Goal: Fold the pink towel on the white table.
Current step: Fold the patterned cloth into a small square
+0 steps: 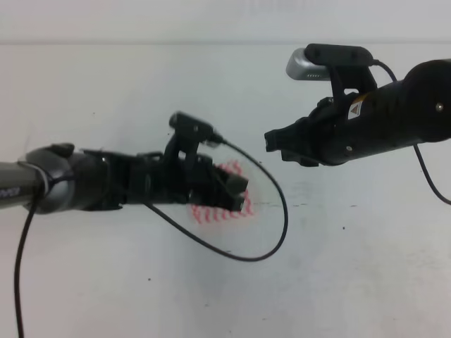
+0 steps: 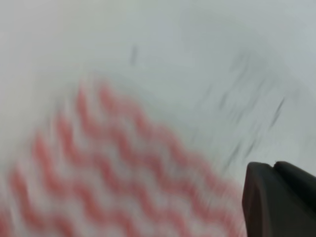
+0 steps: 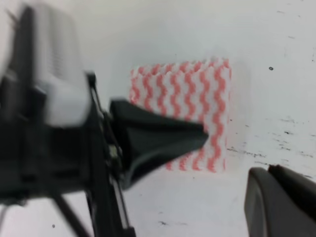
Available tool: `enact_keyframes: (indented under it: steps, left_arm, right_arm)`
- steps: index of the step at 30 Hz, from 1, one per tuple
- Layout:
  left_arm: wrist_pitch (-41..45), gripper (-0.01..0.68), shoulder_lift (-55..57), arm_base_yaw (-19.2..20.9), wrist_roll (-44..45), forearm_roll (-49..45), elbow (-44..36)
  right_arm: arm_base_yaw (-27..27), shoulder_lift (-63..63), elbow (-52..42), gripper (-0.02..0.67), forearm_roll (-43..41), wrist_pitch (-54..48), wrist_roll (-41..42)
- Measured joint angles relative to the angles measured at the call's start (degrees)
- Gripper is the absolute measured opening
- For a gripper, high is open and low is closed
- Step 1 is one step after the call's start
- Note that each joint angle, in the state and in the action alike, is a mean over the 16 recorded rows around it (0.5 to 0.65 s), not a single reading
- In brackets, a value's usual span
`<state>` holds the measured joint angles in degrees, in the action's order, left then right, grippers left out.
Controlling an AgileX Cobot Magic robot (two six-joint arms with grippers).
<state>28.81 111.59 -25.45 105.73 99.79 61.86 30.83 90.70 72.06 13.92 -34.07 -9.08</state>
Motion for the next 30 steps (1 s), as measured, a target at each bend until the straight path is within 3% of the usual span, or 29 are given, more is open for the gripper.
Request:
enact_keyframes:
  steps: [14, 30]
  left_arm:
    - [-6.0, -0.008, 2.7, 0.0, -5.3, 0.0, 7.5]
    - [-7.9, -0.008, 6.7, -2.1, -8.6, -0.5, 8.3]
  right_arm:
    - [0.0, 0.0, 0.0, -0.016, 0.0, 1.8, 0.0]
    - [0.0, 0.0, 0.0, -0.016, -0.1, 2.3, -0.2]
